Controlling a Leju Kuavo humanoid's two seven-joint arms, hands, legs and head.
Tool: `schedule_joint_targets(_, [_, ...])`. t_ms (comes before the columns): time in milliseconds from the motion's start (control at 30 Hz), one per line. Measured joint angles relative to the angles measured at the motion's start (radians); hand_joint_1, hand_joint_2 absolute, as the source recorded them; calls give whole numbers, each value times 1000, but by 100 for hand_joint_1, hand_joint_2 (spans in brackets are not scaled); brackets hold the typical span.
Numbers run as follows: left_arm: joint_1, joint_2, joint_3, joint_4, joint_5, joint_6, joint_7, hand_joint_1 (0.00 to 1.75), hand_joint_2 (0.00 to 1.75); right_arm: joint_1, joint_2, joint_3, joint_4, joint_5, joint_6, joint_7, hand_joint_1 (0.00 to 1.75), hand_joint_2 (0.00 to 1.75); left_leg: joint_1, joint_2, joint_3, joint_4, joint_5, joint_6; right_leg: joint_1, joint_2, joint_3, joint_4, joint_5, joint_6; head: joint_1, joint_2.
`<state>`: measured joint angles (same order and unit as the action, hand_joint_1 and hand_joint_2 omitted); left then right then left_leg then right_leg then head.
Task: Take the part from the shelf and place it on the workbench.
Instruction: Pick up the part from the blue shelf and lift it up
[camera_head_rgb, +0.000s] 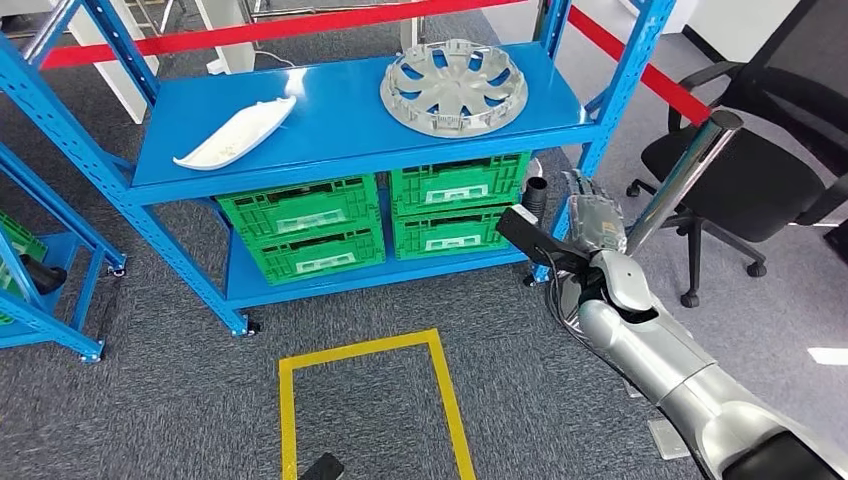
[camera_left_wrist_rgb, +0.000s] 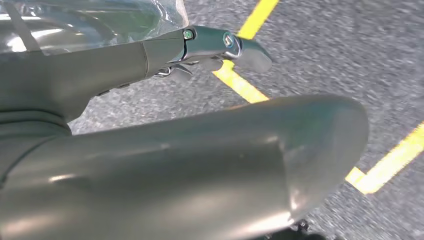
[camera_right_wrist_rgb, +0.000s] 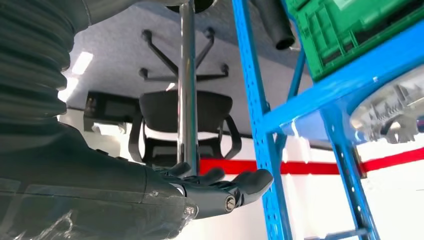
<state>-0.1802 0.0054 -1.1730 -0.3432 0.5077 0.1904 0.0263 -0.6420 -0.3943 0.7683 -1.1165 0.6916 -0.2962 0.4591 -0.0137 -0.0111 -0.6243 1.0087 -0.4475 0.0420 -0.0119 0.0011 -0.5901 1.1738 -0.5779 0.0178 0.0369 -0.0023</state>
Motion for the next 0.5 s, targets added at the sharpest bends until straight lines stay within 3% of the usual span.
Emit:
schedule_joint_targets(67, [0, -3, 0, 0, -2, 0, 0, 0, 0, -2, 1, 2, 0, 0, 0, -1, 0, 175, 2, -1, 10, 1, -13, -1, -4, 0, -79, 99, -42, 9, 0, 0])
schedule_joint_targets(100, [1, -4, 0, 0, -3, -1, 0, 0, 0, -2, 2, 3, 0, 0, 0, -1, 0, 175, 4, -2, 17, 3, -21, -4, -5, 0, -104, 113, -44, 13, 0, 0])
schedule_joint_targets(133, [1, -4, 0, 0, -4, -1, 0, 0, 0, -2, 3, 3, 0, 0, 0, -2, 0, 175, 6, -3, 26, 5, -30, -7, -7, 0, -113, 96, -23, 16, 0, 0])
schedule_joint_targets(200, [1, -5, 0, 0, -5, -2, 0, 0, 0, -3, 4, 3, 0, 0, 0, -3, 0, 175, 13, -4, 44, 13, -52, -18, -10, 0, -92, -12, 71, 21, 1, 0])
schedule_joint_targets(233, [0, -5, 0, 0, -5, -2, 0, 0, 0, -4, 5, 4, 1, 1, 1, -4, 0, 175, 15, -6, 51, 18, -63, -25, -9, 1, -79, -67, 103, 21, 2, 0])
schedule_joint_targets(300, [-1, -6, 0, 0, -6, -2, 0, 0, 0, -6, 6, 6, 3, 1, 3, -6, 0, 175, 16, -8, 55, 26, -76, -38, -5, 1, -69, -118, 130, 4, 5, 0])
schedule_joint_targets(367, [-2, -7, 0, -1, -7, -2, 0, 0, 0, -8, 8, 8, 3, 1, 4, -7, 0, 175, 15, -8, 58, 28, -81, -49, -3, 0, -67, -119, 127, -19, 6, 0])
schedule_joint_targets(433, [-2, -8, 0, -1, -7, -2, 0, 0, 0, -11, 12, 9, 3, 1, 3, -7, 0, 175, 16, -6, 57, 46, -90, -57, -6, -1, -55, -124, 124, -31, 5, 0])
schedule_joint_targets(500, [-3, -8, 0, -1, -8, -2, 0, 0, 0, -13, 14, 10, 3, 1, 3, -8, 0, 175, 17, -4, 14, 132, -121, -65, -6, -2, -39, -129, 116, -40, 2, 0])
